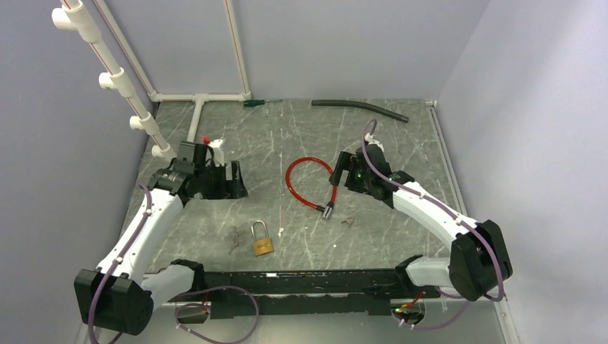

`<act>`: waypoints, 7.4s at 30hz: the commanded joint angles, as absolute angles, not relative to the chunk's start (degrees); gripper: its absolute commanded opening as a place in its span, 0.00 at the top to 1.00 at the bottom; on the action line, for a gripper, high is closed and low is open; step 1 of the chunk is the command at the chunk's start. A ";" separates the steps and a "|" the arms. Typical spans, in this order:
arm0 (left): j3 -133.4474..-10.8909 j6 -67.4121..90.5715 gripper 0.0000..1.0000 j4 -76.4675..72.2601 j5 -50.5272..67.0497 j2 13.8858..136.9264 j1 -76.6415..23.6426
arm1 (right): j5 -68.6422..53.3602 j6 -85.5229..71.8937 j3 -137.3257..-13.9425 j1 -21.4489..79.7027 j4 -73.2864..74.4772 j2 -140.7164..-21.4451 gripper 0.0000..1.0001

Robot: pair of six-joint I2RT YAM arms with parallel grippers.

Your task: Unlock with the key

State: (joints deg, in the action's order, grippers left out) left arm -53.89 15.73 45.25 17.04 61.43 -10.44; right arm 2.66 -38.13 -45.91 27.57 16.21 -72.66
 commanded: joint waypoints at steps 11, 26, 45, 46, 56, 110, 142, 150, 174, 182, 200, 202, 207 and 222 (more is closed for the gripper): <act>-55.63 16.52 0.21 44.82 13.69 61.26 -20.34 | 11.35 -42.48 -42.43 27.76 35.22 -68.17 0.13; -55.68 16.57 0.27 45.45 12.31 60.70 -20.61 | 3.47 -49.45 -34.16 31.02 30.42 -67.78 0.37; -55.10 17.01 0.28 45.22 11.38 57.44 -20.74 | 14.97 -52.36 -42.47 38.43 35.44 -82.08 0.69; -55.11 16.97 0.28 45.25 11.37 57.40 -20.82 | 15.69 -52.46 -43.18 38.98 36.17 -82.83 0.69; -54.68 17.27 0.28 45.00 10.94 55.42 -21.17 | 20.51 -55.75 -47.64 43.80 42.36 -87.73 0.85; -47.10 30.59 0.50 7.04 48.69 68.16 -40.57 | -0.13 -2.14 -58.74 67.81 31.44 -60.91 1.00; -46.44 33.56 1.00 16.61 27.40 60.77 -41.54 | 15.16 -7.57 -56.81 68.21 30.18 -56.30 0.33; -51.26 30.48 1.00 27.97 14.27 56.26 -42.95 | 37.33 -28.60 -58.22 65.39 37.28 -54.46 0.09; -48.45 31.94 1.00 28.60 -14.64 53.13 -62.14 | 9.73 -57.37 -56.04 35.88 38.50 -80.33 0.20; -43.20 34.95 1.00 27.44 -15.83 47.37 -62.14 | 11.44 -63.42 -60.63 35.60 41.07 -88.09 0.24; -35.90 38.00 1.00 23.69 -14.95 43.84 -62.14 | 13.73 -66.50 -71.54 38.16 51.00 -105.42 0.42; -35.78 37.92 1.00 23.81 -15.55 43.66 -62.14 | 13.82 -66.84 -72.01 38.99 51.76 -105.92 0.42; -35.60 37.91 1.00 23.48 -15.34 43.59 -62.14 | 13.45 -67.27 -71.74 39.64 51.51 -106.98 0.49; -32.18 43.07 1.00 22.43 -16.86 41.01 -62.14 | 15.23 -66.62 -70.09 39.56 49.36 -104.05 1.00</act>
